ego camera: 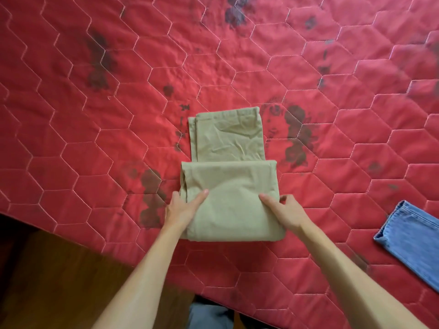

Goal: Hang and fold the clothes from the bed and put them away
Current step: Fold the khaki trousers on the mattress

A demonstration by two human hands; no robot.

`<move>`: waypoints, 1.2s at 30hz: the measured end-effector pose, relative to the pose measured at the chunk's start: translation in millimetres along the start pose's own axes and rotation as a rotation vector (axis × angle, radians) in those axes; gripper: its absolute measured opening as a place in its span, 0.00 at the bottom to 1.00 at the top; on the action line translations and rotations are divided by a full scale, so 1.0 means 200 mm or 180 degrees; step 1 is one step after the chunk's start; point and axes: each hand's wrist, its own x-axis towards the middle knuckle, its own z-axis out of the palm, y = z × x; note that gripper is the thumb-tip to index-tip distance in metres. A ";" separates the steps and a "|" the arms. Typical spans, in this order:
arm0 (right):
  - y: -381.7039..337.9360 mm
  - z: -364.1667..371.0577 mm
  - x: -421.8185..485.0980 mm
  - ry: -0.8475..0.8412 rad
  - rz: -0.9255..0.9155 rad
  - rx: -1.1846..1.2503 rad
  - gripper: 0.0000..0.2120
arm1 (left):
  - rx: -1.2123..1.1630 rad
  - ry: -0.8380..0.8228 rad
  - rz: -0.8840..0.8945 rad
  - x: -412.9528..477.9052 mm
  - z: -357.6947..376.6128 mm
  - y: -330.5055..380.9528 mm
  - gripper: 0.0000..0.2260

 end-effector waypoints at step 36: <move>-0.10 0.01 -0.19 -0.1153 0.0443 0.1740 0.23 | -0.1265 -0.0962 -0.0510 -0.13 -0.13 -0.08 0.29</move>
